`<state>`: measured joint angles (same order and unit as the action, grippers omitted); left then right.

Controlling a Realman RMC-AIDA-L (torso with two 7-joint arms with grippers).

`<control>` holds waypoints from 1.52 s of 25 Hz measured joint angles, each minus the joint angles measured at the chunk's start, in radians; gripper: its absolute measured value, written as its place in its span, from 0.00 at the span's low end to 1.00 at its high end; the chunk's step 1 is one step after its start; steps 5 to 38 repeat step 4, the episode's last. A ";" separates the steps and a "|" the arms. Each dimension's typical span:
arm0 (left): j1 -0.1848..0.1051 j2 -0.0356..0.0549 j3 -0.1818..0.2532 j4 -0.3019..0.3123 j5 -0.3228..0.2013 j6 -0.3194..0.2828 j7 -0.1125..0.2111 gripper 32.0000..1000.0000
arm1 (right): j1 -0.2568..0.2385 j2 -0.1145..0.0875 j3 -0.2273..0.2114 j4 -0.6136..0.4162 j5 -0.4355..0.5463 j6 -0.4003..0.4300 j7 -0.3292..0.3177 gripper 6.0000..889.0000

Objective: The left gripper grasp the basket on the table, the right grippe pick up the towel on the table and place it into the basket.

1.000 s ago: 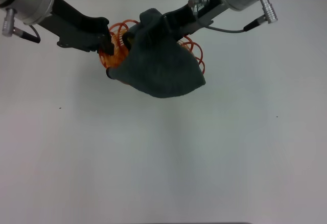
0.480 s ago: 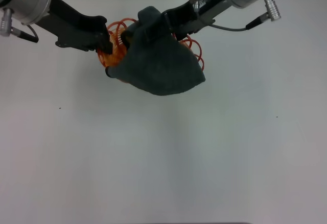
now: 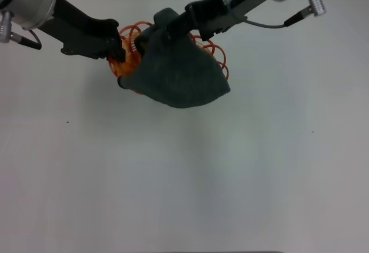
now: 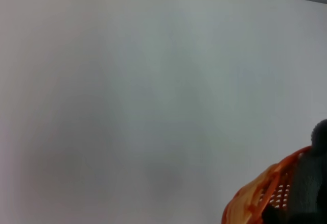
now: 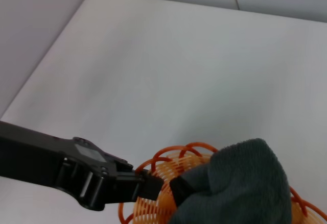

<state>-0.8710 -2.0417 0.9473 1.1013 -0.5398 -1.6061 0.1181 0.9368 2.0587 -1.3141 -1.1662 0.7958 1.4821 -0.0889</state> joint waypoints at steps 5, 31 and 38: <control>0.000 0.0010 -0.006 0.000 0.002 0.000 0.000 0.06 | -0.018 0.000 0.027 -0.072 -0.003 0.044 0.013 0.97; 0.000 0.0010 -0.006 0.000 0.002 0.000 0.000 0.06 | -0.018 0.000 0.027 -0.072 -0.003 0.044 0.013 0.97; 0.000 0.0010 -0.006 0.000 0.002 0.000 0.000 0.06 | -0.018 0.000 0.027 -0.072 -0.003 0.044 0.013 0.97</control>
